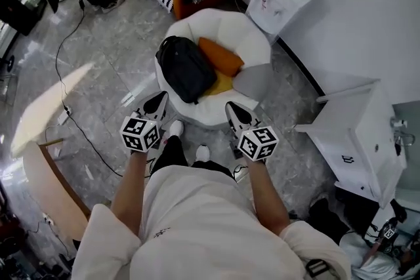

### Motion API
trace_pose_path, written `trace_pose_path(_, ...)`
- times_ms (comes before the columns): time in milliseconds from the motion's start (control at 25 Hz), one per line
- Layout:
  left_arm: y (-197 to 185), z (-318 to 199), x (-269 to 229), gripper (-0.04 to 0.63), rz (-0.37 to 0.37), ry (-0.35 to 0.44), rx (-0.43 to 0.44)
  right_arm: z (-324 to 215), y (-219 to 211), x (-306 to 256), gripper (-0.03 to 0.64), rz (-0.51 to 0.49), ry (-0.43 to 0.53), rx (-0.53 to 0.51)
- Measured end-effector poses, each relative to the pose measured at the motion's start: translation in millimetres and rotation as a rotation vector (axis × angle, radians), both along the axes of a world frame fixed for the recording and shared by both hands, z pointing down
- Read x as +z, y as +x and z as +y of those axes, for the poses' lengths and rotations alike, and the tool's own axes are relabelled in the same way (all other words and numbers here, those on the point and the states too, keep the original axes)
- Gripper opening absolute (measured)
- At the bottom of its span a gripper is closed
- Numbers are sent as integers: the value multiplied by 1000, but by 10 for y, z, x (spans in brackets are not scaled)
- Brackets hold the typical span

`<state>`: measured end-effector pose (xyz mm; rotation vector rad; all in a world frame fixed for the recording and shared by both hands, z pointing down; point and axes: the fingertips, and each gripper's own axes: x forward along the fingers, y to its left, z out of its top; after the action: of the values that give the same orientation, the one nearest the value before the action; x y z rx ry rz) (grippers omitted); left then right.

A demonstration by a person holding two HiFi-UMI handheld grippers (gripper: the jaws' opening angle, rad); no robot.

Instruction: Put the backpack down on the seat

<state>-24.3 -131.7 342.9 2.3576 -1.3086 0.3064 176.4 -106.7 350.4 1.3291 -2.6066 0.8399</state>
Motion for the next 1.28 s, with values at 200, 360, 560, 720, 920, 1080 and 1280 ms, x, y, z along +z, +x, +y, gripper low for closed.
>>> trace_pose_path(200, 71, 235, -254, 17, -2, 47, -4, 238, 125, -172, 26, -35, 18, 31)
trace_pose_path(360, 69, 375, -344, 17, -10, 67, 12, 349, 130, -282, 26, -42, 39, 45)
trace_pose_path(560, -43, 404, -411, 17, 2, 88, 13, 344, 123, -447, 26, -30, 76, 65)
trace_pose_path(720, -160, 368, -509, 17, -3, 101, 24, 325, 63, -576, 26, -25, 92, 87)
trace_pose_path(920, -412, 323, -623, 17, -4, 112, 32, 352, -96, -741, 26, 13, 118, 92)
trace_pose_path(1080, -526, 291, -733, 17, 1, 126, 46, 304, -137, -951, 26, 20, 153, 118)
trace_pose_path(1280, -696, 252, -834, 17, 10, 143, 51, 239, -238, -1140, 26, 52, 193, 121)
